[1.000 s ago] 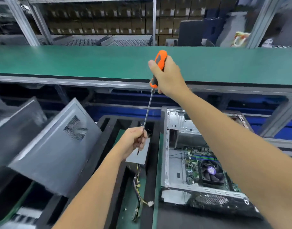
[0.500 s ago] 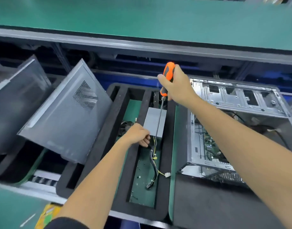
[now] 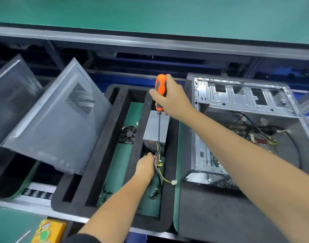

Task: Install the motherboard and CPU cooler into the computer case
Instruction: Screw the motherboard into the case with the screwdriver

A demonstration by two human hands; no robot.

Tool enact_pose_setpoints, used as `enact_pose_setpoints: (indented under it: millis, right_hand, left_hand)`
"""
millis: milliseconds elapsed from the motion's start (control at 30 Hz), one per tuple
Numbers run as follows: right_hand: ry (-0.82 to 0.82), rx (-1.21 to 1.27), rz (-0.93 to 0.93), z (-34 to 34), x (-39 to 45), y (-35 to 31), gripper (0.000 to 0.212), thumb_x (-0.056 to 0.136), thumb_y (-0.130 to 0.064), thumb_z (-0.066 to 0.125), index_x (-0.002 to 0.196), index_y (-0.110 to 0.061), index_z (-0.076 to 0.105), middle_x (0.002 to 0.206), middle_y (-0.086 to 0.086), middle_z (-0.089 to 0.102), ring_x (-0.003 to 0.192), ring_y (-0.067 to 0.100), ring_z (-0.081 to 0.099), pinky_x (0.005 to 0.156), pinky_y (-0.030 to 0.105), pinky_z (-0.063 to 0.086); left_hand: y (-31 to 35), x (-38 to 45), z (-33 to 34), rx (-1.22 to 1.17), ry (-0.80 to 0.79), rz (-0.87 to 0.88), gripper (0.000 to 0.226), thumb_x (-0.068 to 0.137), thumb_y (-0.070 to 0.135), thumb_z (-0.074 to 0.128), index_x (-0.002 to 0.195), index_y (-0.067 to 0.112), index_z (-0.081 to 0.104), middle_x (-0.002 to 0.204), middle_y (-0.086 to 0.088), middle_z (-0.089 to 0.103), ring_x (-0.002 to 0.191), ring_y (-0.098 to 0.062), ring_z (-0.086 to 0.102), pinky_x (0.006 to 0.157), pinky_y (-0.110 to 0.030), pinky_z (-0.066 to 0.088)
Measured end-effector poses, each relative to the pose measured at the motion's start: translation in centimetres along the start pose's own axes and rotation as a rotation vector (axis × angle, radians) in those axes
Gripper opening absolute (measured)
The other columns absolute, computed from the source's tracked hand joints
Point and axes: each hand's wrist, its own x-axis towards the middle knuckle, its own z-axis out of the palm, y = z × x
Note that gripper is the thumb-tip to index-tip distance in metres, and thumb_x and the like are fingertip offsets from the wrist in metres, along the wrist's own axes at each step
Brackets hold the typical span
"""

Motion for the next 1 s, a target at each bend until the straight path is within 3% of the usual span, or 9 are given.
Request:
enact_pose_setpoints:
  millis: [167, 333, 433, 600, 733, 867, 933, 1000]
  right_hand:
    - [0.003, 0.049, 0.013, -0.7, -0.5, 0.4, 0.031, 0.094, -0.033, 0.058, 0.099, -0.007, 0.041, 0.075, 0.016, 0.061, 0.053, 0.017, 0.061, 0.04, 0.031, 0.053]
    - [0.005, 0.09, 0.018, -1.1, -0.7, 0.6, 0.03, 0.095, -0.031, 0.058, 0.099, -0.006, 0.041, 0.073, 0.015, 0.059, 0.057, 0.022, 0.062, 0.042, 0.035, 0.053]
    - [0.002, 0.102, 0.024, -1.1, -0.8, 0.9, 0.028, 0.095, -0.03, 0.058, 0.097, -0.008, 0.04, 0.068, 0.009, 0.058, 0.057, 0.024, 0.062, 0.042, 0.036, 0.053]
    - [0.002, 0.081, 0.03, -1.0, -0.9, 1.3, 0.024, 0.095, -0.031, 0.057, 0.097, -0.014, 0.04, 0.071, 0.01, 0.061, 0.057, 0.021, 0.063, 0.043, 0.033, 0.054]
    - [0.025, 0.073, -0.007, -1.1, -0.5, 0.8, 0.029, 0.095, -0.033, 0.057, 0.093, -0.011, 0.039, 0.07, 0.008, 0.056, 0.055, 0.018, 0.061, 0.043, 0.024, 0.05]
    - [0.061, 0.076, -0.069, -2.0, 0.3, -1.0, 0.031, 0.095, -0.034, 0.056, 0.09, -0.01, 0.037, 0.071, 0.007, 0.047, 0.058, 0.026, 0.06, 0.052, 0.034, 0.05]
    - [0.098, 0.083, -0.107, -2.7, 0.7, -2.1, 0.03, 0.095, -0.033, 0.056, 0.087, -0.013, 0.035, 0.068, 0.005, 0.046, 0.055, 0.023, 0.059, 0.054, 0.036, 0.051]
    - [0.154, 0.096, -0.131, -3.7, 1.1, -3.3, 0.03, 0.095, -0.032, 0.057, 0.087, -0.014, 0.034, 0.068, 0.004, 0.045, 0.051, 0.017, 0.056, 0.053, 0.035, 0.051]
  left_hand:
    - [0.2, 1.0, 1.3, -0.055, -0.012, -0.093, 0.024, 0.094, 0.001, 0.04, 0.111, 0.003, 0.056, 0.113, -0.012, 0.064, 0.104, -0.026, 0.062, 0.083, -0.029, 0.047]
    - [0.2, 2.0, 1.5, -0.091, -0.035, -0.093, 0.022, 0.094, 0.004, 0.041, 0.106, 0.004, 0.06, 0.11, -0.012, 0.065, 0.103, -0.025, 0.062, 0.082, -0.026, 0.045]
    - [0.3, 2.2, 1.5, -0.104, -0.029, -0.087, 0.02, 0.092, 0.005, 0.045, 0.1, 0.005, 0.063, 0.104, -0.011, 0.067, 0.097, -0.026, 0.064, 0.077, -0.027, 0.047]
    - [0.4, 2.1, 1.5, -0.11, -0.021, -0.075, 0.022, 0.093, 0.004, 0.04, 0.104, 0.002, 0.06, 0.109, -0.014, 0.064, 0.101, -0.029, 0.062, 0.083, -0.032, 0.048]
    - [0.5, 2.1, -0.1, -0.121, -0.053, -0.034, 0.021, 0.092, 0.007, 0.044, 0.105, 0.0, 0.059, 0.111, -0.017, 0.059, 0.1, -0.033, 0.061, 0.082, -0.034, 0.048]
    - [0.8, 1.2, -3.4, -0.083, -0.186, -0.055, 0.031, 0.085, -0.001, 0.058, 0.115, -0.008, 0.055, 0.115, -0.019, 0.063, 0.105, -0.031, 0.062, 0.084, -0.031, 0.052]
    - [0.5, 0.6, -5.1, -0.113, -0.158, -0.101, 0.033, 0.079, -0.006, 0.062, 0.112, -0.008, 0.058, 0.11, -0.02, 0.065, 0.1, -0.03, 0.065, 0.077, -0.029, 0.054]
    - [0.0, -0.1, -7.3, -0.203, -0.037, -0.123, 0.019, 0.078, -0.006, 0.059, 0.096, -0.004, 0.063, 0.096, -0.019, 0.068, 0.092, -0.03, 0.068, 0.075, -0.031, 0.056]
